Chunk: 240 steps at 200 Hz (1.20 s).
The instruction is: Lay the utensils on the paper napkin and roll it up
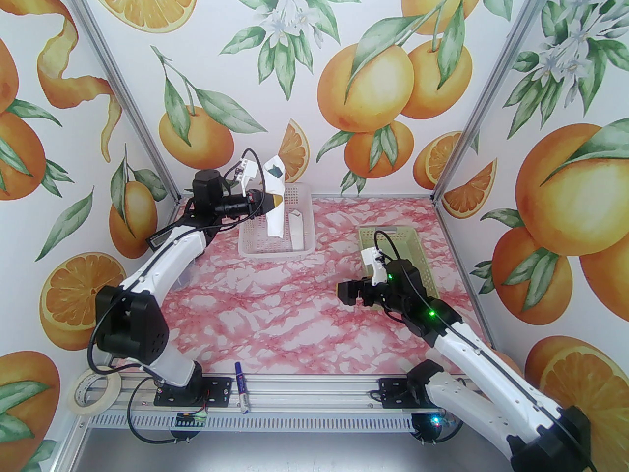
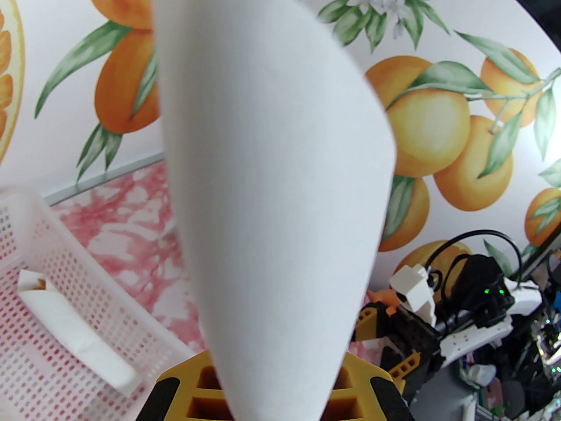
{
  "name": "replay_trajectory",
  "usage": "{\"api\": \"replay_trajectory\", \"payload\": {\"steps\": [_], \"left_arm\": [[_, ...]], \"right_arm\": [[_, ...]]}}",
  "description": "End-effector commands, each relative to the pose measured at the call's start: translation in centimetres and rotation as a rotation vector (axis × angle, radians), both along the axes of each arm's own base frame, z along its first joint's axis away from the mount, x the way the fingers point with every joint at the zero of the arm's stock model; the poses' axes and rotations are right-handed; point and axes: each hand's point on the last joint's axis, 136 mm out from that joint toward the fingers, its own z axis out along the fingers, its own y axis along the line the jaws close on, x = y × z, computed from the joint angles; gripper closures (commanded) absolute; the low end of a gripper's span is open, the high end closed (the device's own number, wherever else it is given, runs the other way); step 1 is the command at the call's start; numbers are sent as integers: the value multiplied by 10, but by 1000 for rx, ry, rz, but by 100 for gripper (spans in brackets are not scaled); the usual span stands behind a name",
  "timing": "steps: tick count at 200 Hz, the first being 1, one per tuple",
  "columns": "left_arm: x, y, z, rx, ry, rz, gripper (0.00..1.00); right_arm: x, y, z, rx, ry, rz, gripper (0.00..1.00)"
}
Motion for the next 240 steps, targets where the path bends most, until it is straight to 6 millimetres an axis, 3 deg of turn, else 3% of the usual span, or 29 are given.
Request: {"api": "replay_trajectory", "payload": {"steps": [1, 31, 88, 131, 189, 240], "left_arm": [[11, 5, -3, 38, -8, -2, 100], [30, 10, -21, 68, 25, 30, 100], [73, 20, -83, 207, 162, 133, 100], [100, 23, -117, 259, 254, 186, 100], [118, 27, -160, 363, 379, 266, 100], [128, 18, -191, 404, 448, 303, 100]], "right_arm": [[9, -3, 0, -12, -23, -24, 0], [11, -3, -7, -25, -9, -28, 0], [13, -5, -6, -20, -10, -52, 0], [12, -6, -5, -2, -8, -65, 0], [10, -7, -2, 34, -11, -85, 0], [6, -6, -2, 37, -10, -68, 0]]}}
